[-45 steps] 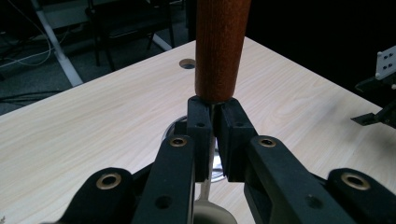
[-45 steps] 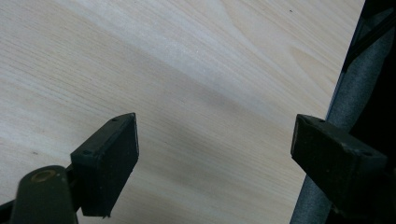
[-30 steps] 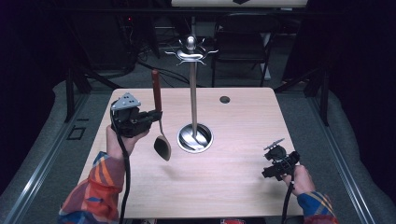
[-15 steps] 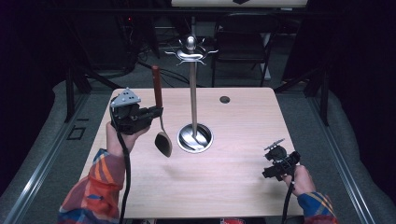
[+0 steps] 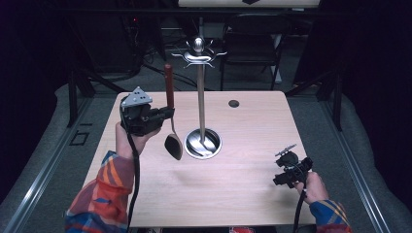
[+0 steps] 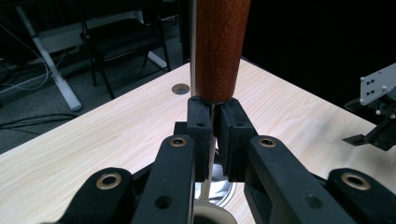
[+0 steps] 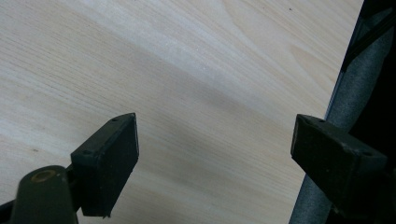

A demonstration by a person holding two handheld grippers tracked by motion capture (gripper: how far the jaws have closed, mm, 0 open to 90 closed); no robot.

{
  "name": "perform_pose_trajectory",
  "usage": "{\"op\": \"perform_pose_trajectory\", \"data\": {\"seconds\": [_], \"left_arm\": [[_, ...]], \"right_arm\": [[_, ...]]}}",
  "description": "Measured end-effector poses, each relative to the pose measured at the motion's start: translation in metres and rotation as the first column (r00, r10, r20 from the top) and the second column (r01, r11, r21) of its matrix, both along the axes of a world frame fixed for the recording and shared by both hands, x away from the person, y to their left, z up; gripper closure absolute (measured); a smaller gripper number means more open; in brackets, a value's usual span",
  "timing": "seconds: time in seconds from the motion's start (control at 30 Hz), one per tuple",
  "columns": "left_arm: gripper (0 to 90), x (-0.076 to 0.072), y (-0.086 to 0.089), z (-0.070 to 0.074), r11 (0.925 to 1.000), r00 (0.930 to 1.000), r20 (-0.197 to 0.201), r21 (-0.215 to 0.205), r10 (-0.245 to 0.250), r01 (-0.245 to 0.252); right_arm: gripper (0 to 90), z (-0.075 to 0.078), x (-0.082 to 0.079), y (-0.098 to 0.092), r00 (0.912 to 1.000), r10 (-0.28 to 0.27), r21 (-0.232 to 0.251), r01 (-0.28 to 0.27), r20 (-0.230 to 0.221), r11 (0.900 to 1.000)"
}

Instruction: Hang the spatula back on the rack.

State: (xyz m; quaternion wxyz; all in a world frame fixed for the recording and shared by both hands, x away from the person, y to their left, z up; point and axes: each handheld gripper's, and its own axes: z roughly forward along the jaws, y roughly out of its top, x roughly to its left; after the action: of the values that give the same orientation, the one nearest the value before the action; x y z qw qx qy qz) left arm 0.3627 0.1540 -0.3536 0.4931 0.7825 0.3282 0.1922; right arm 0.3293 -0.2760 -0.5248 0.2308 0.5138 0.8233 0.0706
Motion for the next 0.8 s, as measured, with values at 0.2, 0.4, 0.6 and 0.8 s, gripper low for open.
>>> {"op": "perform_pose_trajectory", "data": {"seconds": [0.2, 0.4, 0.6, 0.8], "left_arm": [[84.3, 0.005, -0.007, 0.000, 0.9998, 0.9998, -0.008, -0.010, -0.018, 0.018], [84.3, 0.010, -0.012, 0.001, 0.9998, 0.9997, -0.012, -0.005, -0.020, 0.020], [84.3, 0.013, -0.020, 0.001, 0.9995, 0.9993, -0.018, -0.001, -0.032, 0.032], [84.3, 0.015, -0.022, 0.002, 0.9997, 0.9995, -0.020, 0.000, -0.025, 0.025]], "right_arm": [[14.6, 0.001, 0.001, -0.001, 0.9996, 0.009, -0.009, -0.009, -0.026, 1.000], [14.6, 0.001, 0.001, -0.001, 0.9996, 0.009, -0.007, -0.009, -0.025, 1.000], [14.7, 0.002, 0.000, -0.001, 0.9998, 0.008, -0.002, -0.008, -0.021, 1.000], [14.7, 0.002, 0.000, -0.001, 0.9998, 0.007, 0.003, -0.007, -0.020, 1.000]]}}
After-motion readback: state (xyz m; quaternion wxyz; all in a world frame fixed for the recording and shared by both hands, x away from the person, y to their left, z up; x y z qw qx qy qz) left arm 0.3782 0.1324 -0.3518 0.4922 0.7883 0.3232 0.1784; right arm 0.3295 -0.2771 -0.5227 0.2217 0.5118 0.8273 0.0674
